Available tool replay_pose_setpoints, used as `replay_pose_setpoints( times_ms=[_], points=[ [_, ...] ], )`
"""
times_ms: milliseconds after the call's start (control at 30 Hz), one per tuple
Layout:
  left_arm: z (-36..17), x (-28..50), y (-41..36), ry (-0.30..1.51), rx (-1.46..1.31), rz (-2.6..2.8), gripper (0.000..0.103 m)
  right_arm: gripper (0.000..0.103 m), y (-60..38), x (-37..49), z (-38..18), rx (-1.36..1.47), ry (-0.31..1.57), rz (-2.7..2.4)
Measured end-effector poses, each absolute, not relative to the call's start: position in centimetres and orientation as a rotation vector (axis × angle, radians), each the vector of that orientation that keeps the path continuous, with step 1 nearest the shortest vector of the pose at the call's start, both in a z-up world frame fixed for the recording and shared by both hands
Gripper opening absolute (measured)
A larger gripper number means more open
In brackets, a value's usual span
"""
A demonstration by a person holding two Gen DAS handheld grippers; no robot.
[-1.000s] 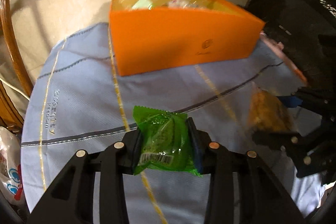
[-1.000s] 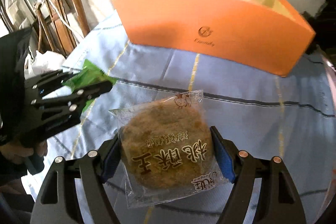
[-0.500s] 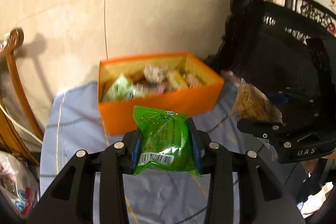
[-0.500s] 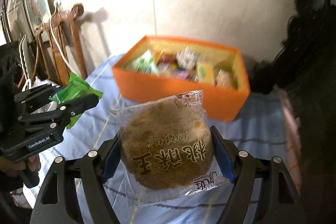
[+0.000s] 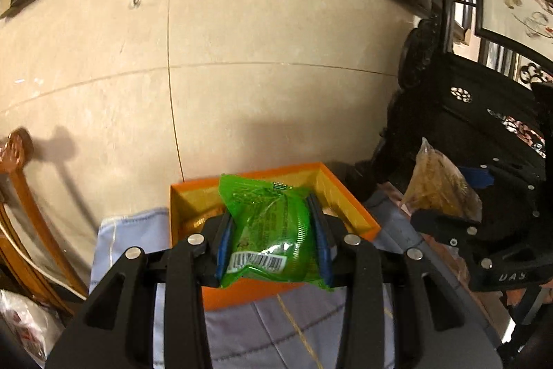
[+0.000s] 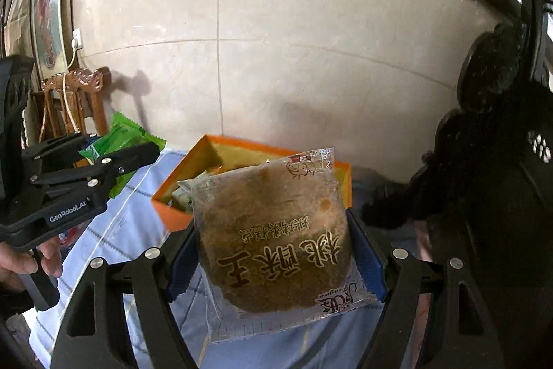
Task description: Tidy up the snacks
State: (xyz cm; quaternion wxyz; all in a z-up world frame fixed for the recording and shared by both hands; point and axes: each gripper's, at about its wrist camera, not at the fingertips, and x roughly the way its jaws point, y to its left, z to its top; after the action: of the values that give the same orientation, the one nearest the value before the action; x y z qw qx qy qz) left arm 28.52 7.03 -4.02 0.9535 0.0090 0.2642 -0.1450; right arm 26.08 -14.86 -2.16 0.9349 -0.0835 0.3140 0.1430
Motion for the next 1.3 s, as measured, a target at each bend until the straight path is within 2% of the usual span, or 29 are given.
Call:
replay_pose_setpoints(
  times_ms=[233,667,700,733,767,800,967,1300],
  points=[
    [-4.0,32.6,6.2,0.539,0.044,-0.279,0.037,0.078,-15.3,30.0,-2.3,-0.150,0.651,0.276],
    [-7.9,39.0,6.6,0.617,0.032,-0.196,0.038,0.078,-14.5,37.3,-5.3,-0.150,0.705,0.249],
    [-8.9,40.0,6.5,0.650,0.043,-0.181,0.041,0.082,-14.3,38.4,-6.2,-0.159,0.746,0.242],
    [-9.9,40.9,6.4,0.698,0.045,-0.171,0.068,0.088,-14.3,39.1,-7.0,-0.166,0.787,0.224],
    [-11.0,41.8,6.5,0.762,0.042,-0.142,0.096,0.089,-14.4,39.7,-8.0,-0.184,0.824,0.185],
    [-12.2,42.3,6.9,0.819,0.033,-0.082,0.096,0.089,-14.4,39.7,-8.4,-0.200,0.830,0.161],
    [-12.9,38.9,8.4,0.839,-0.017,-0.055,0.098,0.090,-15.3,36.2,-7.8,-0.193,0.789,0.161],
    [-8.4,24.3,6.6,0.772,0.030,-0.097,0.098,0.098,-17.0,23.5,-3.6,-0.082,0.759,0.110]
  ],
)
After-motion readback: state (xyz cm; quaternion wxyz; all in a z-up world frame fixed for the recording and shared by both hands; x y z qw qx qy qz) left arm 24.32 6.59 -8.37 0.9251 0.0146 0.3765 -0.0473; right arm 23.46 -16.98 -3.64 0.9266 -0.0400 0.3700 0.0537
